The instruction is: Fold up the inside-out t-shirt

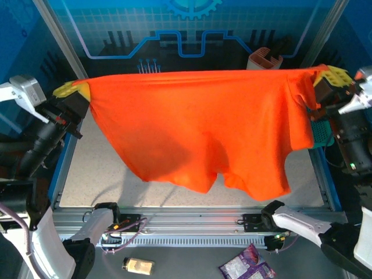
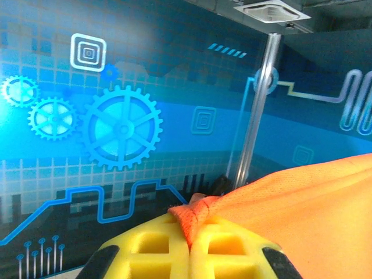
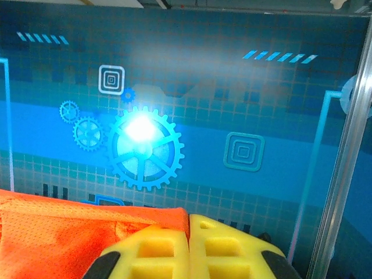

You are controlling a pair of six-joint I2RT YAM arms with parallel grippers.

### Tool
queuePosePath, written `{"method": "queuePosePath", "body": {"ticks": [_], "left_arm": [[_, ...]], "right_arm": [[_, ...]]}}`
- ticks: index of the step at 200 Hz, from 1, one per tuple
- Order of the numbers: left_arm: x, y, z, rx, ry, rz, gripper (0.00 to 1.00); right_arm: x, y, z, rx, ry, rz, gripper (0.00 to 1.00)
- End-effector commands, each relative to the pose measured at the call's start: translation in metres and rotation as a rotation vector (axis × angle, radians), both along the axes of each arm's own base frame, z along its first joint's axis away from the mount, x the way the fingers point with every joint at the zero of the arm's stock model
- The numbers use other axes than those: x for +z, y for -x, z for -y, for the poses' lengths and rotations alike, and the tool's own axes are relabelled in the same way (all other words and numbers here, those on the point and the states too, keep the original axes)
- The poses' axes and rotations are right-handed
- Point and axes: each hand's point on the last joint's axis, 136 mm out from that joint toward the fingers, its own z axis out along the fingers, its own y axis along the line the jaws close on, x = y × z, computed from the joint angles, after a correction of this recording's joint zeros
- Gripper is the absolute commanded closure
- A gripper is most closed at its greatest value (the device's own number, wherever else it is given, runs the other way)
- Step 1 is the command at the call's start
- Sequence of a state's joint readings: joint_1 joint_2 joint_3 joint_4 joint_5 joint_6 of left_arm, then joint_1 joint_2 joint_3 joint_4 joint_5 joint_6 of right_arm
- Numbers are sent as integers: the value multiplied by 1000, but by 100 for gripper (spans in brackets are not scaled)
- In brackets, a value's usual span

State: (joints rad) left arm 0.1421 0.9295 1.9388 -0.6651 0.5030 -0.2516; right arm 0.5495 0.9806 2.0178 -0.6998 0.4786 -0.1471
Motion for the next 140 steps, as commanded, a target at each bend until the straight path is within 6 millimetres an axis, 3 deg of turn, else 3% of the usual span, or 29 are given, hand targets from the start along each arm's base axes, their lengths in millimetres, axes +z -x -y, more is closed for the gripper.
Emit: {"method": "queuePosePath", "body": {"ticks": [1,24,56,77,93,105,118,140], "left_arm": [[-46,-81,-49,230,35,-181,100],[-117,-136,-69,291,59,-381,100],[-255,-208,-88,326,90,-712,100],[-341,-254,-96,325,132,-910,100],[-395,-288,-104,340,148,-1025,100],[-429,-313,-112,362,142,-1108,100],[-452,-334,-121,390,126,-1177,81],[-455,-352,-125,387,111,-1199,61]], "right_arm": [[-16,-35,5,-140,39,-91,100],[-76,-101,-36,-126,163,-272,100],[-209,-198,-89,-99,225,-573,100],[-293,-261,-108,-119,201,-751,100],[-345,-308,-114,-154,209,-865,99],[-373,-336,-113,-201,229,-946,85],[-390,-355,-115,-226,245,-1019,66],[-393,-356,-122,-211,268,-1082,61]]}}
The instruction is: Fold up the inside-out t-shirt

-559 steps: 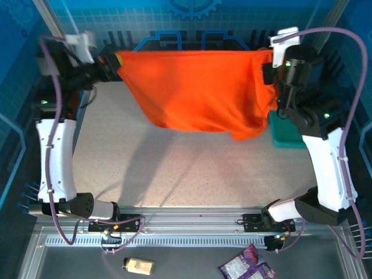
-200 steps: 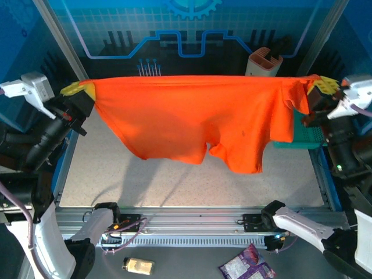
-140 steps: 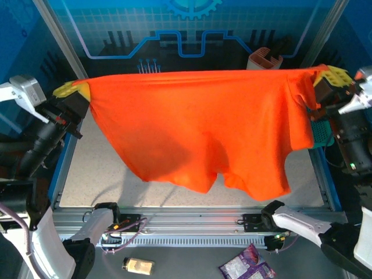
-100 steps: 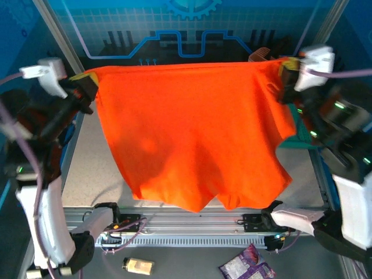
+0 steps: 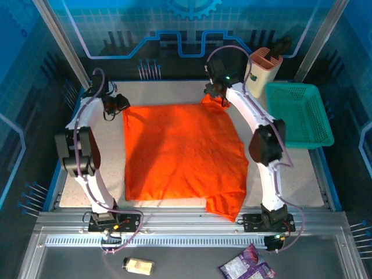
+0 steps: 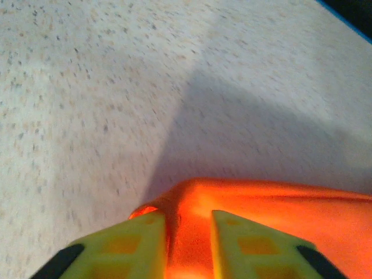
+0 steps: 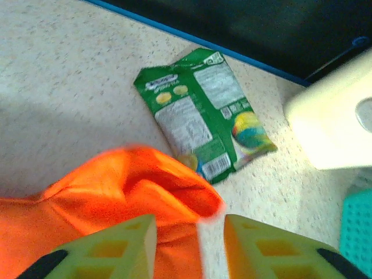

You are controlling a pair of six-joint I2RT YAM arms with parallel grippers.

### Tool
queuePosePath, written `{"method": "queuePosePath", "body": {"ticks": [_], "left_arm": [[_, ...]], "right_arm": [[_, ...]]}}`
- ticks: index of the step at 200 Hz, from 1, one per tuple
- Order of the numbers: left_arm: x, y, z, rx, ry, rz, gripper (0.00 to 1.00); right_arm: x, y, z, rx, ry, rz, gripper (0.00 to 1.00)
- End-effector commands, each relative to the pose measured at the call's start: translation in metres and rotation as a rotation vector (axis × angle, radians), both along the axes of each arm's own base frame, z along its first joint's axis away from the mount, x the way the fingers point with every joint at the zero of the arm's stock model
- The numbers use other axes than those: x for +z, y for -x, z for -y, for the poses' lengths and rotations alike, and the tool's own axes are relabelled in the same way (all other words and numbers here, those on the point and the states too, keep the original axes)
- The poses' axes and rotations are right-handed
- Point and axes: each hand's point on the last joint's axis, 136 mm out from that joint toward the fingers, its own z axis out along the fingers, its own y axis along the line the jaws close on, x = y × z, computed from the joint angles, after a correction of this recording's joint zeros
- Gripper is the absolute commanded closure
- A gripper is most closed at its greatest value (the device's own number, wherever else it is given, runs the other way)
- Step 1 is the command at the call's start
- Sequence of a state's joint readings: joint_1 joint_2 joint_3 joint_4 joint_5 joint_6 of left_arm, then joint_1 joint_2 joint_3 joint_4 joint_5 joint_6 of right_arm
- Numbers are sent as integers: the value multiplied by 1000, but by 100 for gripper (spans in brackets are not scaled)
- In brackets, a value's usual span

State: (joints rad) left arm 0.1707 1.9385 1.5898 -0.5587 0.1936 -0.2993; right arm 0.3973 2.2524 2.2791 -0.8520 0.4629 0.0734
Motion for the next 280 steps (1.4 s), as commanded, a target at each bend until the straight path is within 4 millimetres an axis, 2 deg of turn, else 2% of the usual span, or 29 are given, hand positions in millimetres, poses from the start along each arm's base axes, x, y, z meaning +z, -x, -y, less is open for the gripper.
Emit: {"method": "queuePosePath", "body": {"ticks": [1,22,36,53,80,102,125,147,162,188,192,196,226,263,280], "left_arm": [[34,-19,-14,20,-39,53,61],[51,-14,-3,-19,-33,85,54],[58,1,8,-57,-45,80,54],[57,24,28,-106,-37,57,54],[39,68,67,-165,9,8,54],[21,99,97,-195,59,-22,54],[0,124,122,-220,101,-61,54],[-27,141,141,-238,127,-116,54],[-42,150,150,-249,134,-151,54],[-64,158,157,-254,129,-201,54],[-66,158,157,-253,127,-205,54],[-70,159,157,-251,123,-211,54],[-88,156,152,-242,90,-248,55],[-101,146,148,-244,51,-282,55],[-104,139,146,-245,38,-287,55]], "right_arm": [[40,17,7,-36,-24,-19,60],[39,32,2,-11,-32,-56,58],[34,48,2,-14,-64,-93,57],[19,71,-11,21,-181,-172,56],[-18,98,-28,44,-370,-322,54],[-41,100,-26,-1,-470,-367,51],[-64,82,-14,-59,-541,-364,36],[-81,55,3,-113,-517,-330,22],[-90,36,5,-118,-516,-316,16],[-105,6,-4,-114,-579,-309,14],[-100,3,-5,-113,-586,-298,14],[-116,-1,-4,-127,-584,-321,14],[-135,-26,-5,-154,-642,-307,14],[-161,-59,20,-242,-688,-259,14],[-165,-78,32,-251,-699,-202,13]]}}
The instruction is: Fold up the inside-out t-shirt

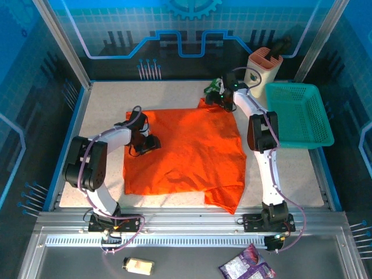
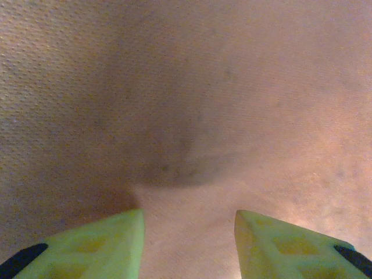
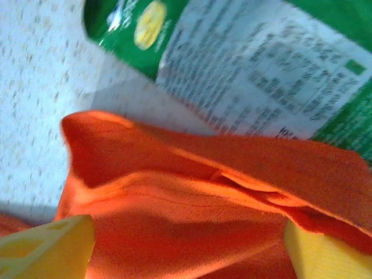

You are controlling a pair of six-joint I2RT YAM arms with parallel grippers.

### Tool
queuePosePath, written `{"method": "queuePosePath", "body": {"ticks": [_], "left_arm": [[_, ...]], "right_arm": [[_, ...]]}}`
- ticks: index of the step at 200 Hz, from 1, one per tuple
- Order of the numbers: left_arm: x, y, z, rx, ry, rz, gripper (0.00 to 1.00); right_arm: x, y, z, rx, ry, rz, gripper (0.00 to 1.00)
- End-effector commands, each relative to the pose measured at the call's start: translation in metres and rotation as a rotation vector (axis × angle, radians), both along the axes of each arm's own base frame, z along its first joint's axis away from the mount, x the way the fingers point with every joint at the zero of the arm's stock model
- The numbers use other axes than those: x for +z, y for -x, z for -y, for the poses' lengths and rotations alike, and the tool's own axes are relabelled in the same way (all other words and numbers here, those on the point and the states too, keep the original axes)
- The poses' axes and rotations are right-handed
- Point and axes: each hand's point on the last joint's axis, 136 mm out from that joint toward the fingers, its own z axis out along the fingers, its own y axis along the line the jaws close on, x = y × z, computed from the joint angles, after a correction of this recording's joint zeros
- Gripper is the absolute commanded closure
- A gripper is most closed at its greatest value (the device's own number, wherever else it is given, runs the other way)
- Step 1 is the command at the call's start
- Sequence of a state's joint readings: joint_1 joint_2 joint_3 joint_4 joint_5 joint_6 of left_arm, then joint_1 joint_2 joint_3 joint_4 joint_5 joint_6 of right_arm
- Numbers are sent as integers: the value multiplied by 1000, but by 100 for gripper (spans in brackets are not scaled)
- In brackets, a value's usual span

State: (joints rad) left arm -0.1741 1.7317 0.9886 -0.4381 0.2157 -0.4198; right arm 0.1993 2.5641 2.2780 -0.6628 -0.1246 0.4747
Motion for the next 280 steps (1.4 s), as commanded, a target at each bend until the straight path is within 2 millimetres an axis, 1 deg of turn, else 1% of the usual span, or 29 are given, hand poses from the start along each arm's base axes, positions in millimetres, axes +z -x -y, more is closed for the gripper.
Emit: {"method": "queuePosePath", "body": {"ticks": [1,7,26,39,52,61,82,89,106,109,118,122,123,125,131,147,150,166,179,192,219,221,226,234,241,247,248,263,280], "left_arm": [[2,-18,-3,-2,-28,24,55],[1,-22,-3,-2,-28,23,55],[-1,-38,-2,-22,-27,24,56],[-3,-49,-4,-37,-43,23,56],[-5,-59,-5,-47,-47,17,56],[-6,-66,-7,-52,-52,15,56],[0,-83,-13,-46,-54,46,56],[6,-89,-12,-52,-39,72,56],[30,-100,-9,-58,-12,142,56],[36,-100,-9,-58,-11,152,56],[52,-100,-9,-54,-11,184,56],[62,-100,-10,-48,-17,201,56],[64,-99,-10,-48,-18,205,56],[66,-98,-11,-44,-22,206,56],[76,-94,-13,-37,-32,217,56],[94,-78,-20,-1,-52,226,56],[95,-74,-20,8,-53,225,56],[103,-51,-24,46,-63,239,57],[97,-26,-33,99,-89,211,57],[86,-2,-40,146,-108,166,60],[64,51,-61,249,-208,38,64],[63,54,-62,254,-219,29,65],[61,63,-66,269,-247,14,66],[58,75,-71,289,-285,-9,67],[56,85,-74,302,-311,-23,69],[55,94,-76,309,-331,-35,70],[55,95,-76,312,-334,-37,70],[52,115,-76,327,-371,-57,72],[47,136,-74,337,-407,-75,72]], "right_arm": [[-4,-35,27,-85,-31,75,14],[-3,-45,31,-92,-40,105,14],[-1,-65,41,-97,-62,153,14],[7,-74,47,-98,-79,183,15],[29,-77,51,-94,-72,215,16],[52,-75,51,-84,-65,246,16],[103,-62,42,-42,-41,311,16],[115,-54,40,-29,-20,319,16],[146,-33,28,21,-3,331,16],[146,-28,26,29,-1,322,16],[159,-13,18,57,-6,309,16],[154,-7,13,70,-10,285,16],[161,-4,13,72,-13,292,17],[166,1,11,79,-16,295,17],[168,12,5,95,-23,279,17],[169,44,-10,127,-42,237,18],[164,50,-13,133,-46,218,18],[161,86,-33,177,-94,173,19],[157,113,-51,224,-132,145,20],[150,140,-66,257,-159,104,20],[131,190,-90,311,-184,27,22],[128,196,-93,321,-183,17,22],[127,205,-100,335,-192,11,22],[118,223,-110,368,-200,-20,23],[114,239,-121,399,-211,-38,23],[106,255,-131,425,-216,-65,23],[103,257,-130,423,-214,-74,24],[90,291,-150,480,-234,-120,24],[76,321,-165,525,-229,-164,24]]}}
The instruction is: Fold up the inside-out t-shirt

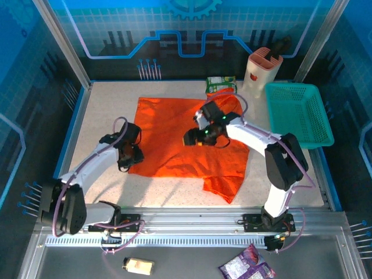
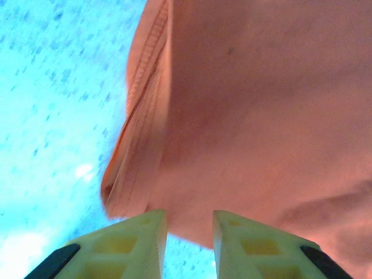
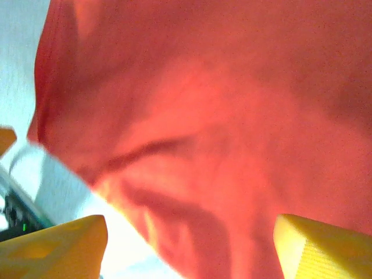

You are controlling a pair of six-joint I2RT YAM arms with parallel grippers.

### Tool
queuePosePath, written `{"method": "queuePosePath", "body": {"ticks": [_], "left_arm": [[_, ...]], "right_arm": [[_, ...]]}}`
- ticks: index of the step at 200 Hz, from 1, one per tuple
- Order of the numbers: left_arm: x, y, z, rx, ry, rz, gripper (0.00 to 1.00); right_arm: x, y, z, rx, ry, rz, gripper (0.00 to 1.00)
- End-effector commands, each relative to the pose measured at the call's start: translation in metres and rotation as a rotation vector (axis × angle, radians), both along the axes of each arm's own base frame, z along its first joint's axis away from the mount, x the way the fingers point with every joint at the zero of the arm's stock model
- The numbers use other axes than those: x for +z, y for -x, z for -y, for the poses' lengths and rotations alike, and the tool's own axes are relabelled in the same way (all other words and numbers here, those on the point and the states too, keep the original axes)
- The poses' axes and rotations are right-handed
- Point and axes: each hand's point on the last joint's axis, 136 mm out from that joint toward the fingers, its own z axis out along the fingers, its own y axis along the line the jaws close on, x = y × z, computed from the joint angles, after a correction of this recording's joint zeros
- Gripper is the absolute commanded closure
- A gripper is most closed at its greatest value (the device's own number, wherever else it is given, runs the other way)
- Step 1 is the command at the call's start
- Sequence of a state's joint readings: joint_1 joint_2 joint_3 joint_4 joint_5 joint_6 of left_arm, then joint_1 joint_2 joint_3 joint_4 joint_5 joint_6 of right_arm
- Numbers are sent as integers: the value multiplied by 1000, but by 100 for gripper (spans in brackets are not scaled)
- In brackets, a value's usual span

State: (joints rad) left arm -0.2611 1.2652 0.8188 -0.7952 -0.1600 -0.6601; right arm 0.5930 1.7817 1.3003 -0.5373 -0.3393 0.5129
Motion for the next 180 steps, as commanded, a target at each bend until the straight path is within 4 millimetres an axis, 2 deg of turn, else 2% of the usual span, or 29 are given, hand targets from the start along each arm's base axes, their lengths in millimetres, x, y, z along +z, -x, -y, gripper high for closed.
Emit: {"method": "queuePosePath", "body": {"ticks": [1,28,53,90,137,180], "left_arm": [[-4,38,-13,96,-98,-53,72],[-27,58,-7,102,-105,-87,74],[-43,50,1,77,-78,-80,75],[-51,40,-2,48,-142,-104,74],[-45,31,-16,32,-243,-121,67],[-47,23,-21,17,-260,-134,64]], "right_arm": [[7,36,-29,60,-70,-21,24],[-12,60,-49,94,-69,-56,25],[-28,63,-62,116,-51,-69,26],[-54,48,-48,66,38,-67,26],[-84,43,-21,30,133,-97,26],[-95,45,-7,11,140,-129,26]]}}
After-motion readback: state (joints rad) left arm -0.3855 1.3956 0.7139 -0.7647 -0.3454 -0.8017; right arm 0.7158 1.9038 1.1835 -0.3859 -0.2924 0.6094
